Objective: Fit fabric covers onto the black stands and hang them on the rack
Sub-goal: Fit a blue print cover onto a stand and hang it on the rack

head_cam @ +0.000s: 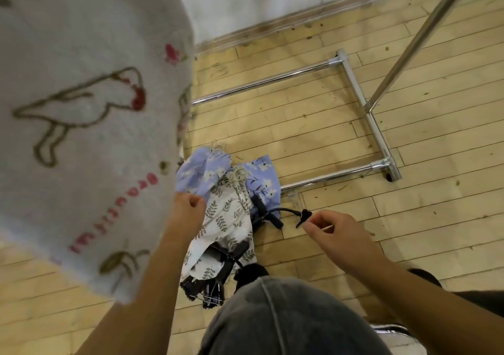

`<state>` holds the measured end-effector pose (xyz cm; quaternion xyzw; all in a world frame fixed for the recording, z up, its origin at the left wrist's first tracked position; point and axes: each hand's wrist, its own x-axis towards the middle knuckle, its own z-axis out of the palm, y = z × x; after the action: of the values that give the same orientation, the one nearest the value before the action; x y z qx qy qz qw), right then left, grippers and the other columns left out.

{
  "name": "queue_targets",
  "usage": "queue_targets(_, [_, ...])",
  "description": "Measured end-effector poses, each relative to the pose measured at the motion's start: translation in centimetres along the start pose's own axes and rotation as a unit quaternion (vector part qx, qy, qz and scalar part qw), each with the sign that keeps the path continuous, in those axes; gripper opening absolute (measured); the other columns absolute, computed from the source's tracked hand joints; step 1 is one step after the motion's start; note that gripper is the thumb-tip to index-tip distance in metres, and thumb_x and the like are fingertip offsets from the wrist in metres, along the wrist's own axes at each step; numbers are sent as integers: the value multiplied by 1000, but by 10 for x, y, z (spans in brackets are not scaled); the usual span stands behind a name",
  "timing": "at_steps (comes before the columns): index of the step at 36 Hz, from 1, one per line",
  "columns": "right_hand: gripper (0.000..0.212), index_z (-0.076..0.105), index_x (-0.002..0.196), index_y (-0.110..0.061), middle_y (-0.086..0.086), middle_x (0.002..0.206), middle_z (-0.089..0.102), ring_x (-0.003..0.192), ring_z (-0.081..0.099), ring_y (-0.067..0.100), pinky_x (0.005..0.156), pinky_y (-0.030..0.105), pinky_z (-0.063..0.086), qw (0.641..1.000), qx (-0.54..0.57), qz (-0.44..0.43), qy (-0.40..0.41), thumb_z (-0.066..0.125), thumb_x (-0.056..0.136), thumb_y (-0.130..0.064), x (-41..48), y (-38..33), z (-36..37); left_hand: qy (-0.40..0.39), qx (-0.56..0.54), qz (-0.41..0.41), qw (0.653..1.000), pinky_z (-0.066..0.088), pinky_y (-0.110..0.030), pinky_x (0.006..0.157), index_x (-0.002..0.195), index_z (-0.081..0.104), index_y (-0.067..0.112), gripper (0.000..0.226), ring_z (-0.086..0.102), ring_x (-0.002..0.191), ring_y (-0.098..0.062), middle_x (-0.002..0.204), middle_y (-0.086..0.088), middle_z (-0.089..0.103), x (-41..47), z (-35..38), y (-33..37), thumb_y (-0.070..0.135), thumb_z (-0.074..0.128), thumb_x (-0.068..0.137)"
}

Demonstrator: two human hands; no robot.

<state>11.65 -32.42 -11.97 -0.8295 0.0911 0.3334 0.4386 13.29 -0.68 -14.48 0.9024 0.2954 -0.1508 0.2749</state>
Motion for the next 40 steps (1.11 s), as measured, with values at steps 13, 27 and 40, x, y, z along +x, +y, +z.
queue_targets(13, [16, 69, 101, -28, -10, 95, 70, 87, 66, 6, 79, 29, 59, 1000, 14, -3, -12, 60, 101, -42, -13, -15, -14, -58, -35, -50, 996, 49, -35, 58, 95, 63, -4, 41, 68, 77, -39, 87, -25, 67, -20, -24, 55, 36, 71, 91])
queue_targets(27, [36, 69, 113, -20, 0, 103, 72, 95, 70, 19, 92, 47, 60, 1000, 20, 7, 2, 54, 101, -52, -35, -52, -94, -176, -142, 75, 971, 57, -21, 56, 114, 72, 9, 23, 72, 86, -24, 102, -15, 74, -80, -69, 160, 23, 72, 96])
queue_targets(40, [123, 41, 145, 5, 26, 131, 64, 113, 68, 44, 98, 63, 52, 874, 446, 166, -102, 47, 74, -95, -72, -95, -190, -260, 123, 369, 884, 37, -30, 57, 76, 66, 8, 27, 43, 53, -16, 64, -6, 54, -183, -116, 261, 26, 66, 96])
